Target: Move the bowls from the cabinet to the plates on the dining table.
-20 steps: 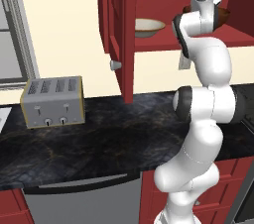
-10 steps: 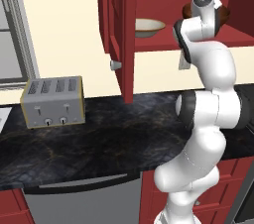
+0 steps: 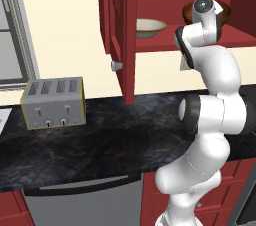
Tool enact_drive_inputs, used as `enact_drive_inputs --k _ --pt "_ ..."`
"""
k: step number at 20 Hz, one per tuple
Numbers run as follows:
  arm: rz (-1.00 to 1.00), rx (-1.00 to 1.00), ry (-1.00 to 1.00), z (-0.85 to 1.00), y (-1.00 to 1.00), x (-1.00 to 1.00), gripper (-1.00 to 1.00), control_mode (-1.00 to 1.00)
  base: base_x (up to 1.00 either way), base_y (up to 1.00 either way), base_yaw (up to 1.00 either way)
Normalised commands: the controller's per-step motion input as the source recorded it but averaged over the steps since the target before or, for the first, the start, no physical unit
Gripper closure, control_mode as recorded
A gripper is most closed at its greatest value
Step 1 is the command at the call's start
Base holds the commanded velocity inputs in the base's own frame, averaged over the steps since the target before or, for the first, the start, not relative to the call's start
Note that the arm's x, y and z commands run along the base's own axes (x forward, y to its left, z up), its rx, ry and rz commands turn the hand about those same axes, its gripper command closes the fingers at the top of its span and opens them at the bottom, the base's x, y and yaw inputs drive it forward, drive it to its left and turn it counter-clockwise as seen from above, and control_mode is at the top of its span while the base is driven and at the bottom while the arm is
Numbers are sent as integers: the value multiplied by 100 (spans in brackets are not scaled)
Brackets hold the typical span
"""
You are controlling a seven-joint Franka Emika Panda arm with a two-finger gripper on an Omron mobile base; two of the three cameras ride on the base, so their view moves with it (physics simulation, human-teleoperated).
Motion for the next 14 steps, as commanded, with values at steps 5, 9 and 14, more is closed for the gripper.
enact_drive_inputs --k 5,9,14 --pt "0 0 3 -35 0 1 100 -100 0 0 0" --pt "0 -7 1 -17 1 0 100 -100 0 0 0" --pt "1 -9 -4 -8 0 -14 100 -100 0 0 0"
